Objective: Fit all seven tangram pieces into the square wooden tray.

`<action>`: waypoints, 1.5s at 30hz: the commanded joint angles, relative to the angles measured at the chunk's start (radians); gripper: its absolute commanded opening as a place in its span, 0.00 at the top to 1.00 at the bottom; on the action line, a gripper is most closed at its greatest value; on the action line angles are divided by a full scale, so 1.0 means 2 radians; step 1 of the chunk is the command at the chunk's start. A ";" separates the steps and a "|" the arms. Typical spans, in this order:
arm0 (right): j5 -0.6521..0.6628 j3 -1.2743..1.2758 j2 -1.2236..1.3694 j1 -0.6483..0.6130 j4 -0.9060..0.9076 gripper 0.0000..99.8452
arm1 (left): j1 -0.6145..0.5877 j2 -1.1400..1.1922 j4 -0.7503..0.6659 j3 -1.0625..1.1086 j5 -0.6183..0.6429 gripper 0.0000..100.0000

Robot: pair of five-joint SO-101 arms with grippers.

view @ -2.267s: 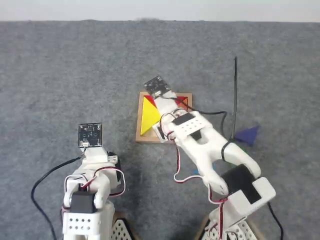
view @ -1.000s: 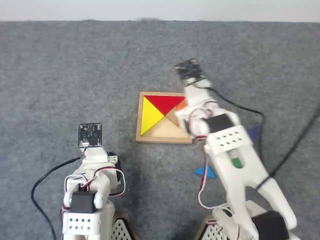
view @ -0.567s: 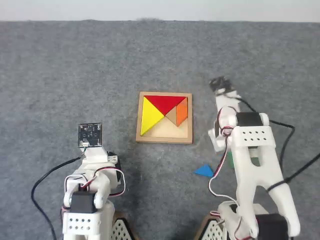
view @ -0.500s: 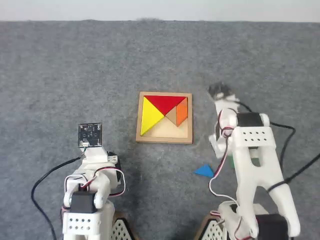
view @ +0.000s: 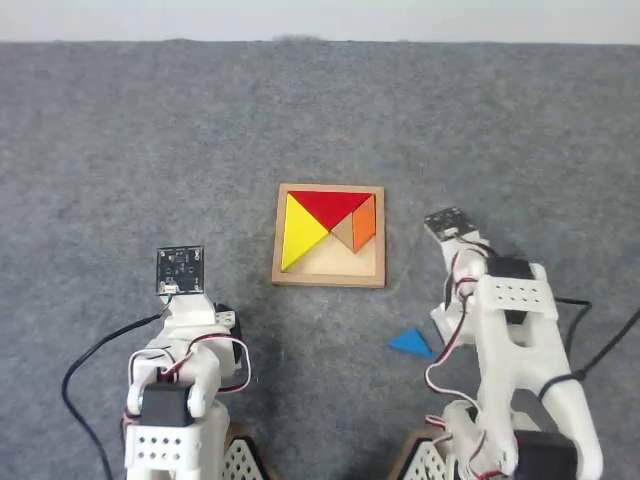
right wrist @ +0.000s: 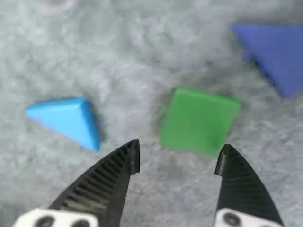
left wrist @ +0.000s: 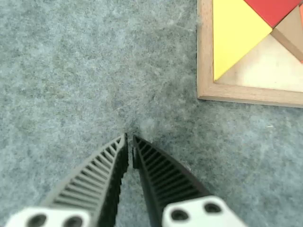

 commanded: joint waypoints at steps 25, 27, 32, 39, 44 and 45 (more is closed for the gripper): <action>-0.071 -0.041 0.110 0.000 -0.078 0.89 | -0.003 -0.010 0.002 -0.007 -0.008 0.99; -0.072 -0.044 0.109 -0.001 -0.082 0.94 | -0.003 -0.010 0.002 -0.007 -0.008 0.99; -0.072 -0.092 0.109 -0.022 -0.073 0.95 | -0.003 -0.010 0.002 -0.007 -0.008 0.99; -0.114 -0.222 0.112 -0.119 0.000 0.95 | -0.003 -0.010 0.002 -0.007 -0.008 0.99; -0.115 -0.293 0.115 -0.199 0.005 0.95 | -0.003 -0.010 0.002 -0.007 -0.008 0.99; -0.114 -0.304 0.116 -0.212 0.005 0.95 | -0.003 -0.010 0.002 -0.007 -0.008 0.99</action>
